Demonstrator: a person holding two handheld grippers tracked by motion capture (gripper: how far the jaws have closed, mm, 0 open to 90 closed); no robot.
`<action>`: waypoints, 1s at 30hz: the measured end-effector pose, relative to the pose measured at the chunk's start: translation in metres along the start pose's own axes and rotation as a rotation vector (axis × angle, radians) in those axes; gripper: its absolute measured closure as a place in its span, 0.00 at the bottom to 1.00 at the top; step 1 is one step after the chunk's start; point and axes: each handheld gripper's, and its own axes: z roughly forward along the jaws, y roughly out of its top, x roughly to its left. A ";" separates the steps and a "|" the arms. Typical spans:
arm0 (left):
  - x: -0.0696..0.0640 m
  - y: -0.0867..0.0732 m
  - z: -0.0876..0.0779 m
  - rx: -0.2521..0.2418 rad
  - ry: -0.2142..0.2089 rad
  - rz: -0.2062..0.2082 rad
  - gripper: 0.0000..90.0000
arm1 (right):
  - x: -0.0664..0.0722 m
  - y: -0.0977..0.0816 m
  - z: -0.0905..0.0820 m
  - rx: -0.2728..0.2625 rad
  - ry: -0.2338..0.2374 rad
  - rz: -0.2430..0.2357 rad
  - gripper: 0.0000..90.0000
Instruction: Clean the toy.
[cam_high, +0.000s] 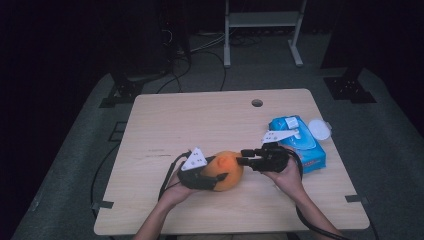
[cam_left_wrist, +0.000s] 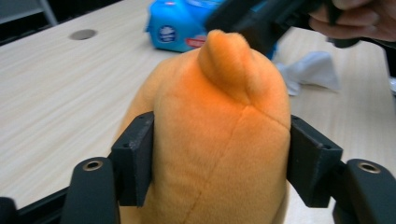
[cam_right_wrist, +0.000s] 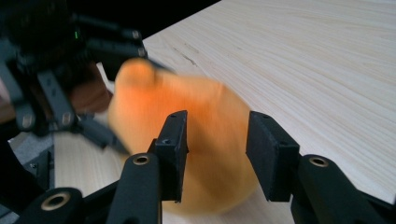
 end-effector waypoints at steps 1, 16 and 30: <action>-0.005 0.002 0.001 0.016 0.006 0.020 0.35 | 0.000 0.000 -0.001 -0.007 0.007 0.005 0.63; -0.017 0.016 -0.024 -0.003 -0.191 -0.014 0.21 | 0.026 -0.038 -0.016 0.130 0.095 -0.097 0.62; -0.004 0.011 0.019 0.104 -0.223 -0.009 0.19 | 0.032 -0.056 -0.036 0.136 0.113 -0.155 0.58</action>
